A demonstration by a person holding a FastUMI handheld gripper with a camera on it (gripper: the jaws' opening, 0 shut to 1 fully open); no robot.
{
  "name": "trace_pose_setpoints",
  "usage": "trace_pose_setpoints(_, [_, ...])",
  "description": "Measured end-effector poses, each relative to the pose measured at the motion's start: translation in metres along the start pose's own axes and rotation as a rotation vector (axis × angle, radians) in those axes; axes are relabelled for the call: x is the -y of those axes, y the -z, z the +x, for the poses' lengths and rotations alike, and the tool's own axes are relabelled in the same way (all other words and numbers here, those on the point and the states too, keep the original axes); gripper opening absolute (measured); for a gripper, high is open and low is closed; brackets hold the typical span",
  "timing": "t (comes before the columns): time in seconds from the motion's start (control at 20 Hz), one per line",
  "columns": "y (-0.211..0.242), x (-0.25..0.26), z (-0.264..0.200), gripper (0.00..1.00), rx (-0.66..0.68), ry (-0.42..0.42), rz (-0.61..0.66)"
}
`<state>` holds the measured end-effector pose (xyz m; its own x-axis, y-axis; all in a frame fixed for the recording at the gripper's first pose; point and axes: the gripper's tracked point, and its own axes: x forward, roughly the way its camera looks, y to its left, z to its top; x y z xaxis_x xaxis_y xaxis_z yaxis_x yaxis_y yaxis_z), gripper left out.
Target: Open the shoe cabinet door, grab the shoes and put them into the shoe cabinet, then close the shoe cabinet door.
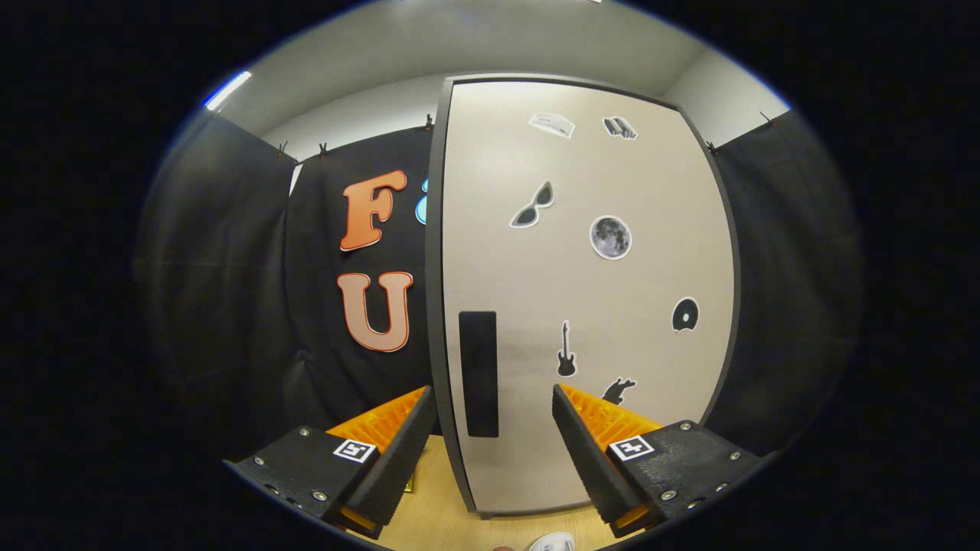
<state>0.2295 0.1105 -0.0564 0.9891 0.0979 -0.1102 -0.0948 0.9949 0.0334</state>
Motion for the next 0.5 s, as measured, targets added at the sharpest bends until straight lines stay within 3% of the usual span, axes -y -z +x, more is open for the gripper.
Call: trace_pose_setpoints(0.5, [0.016,-0.010,0.050,0.94,-0.030,0.034,-0.048])
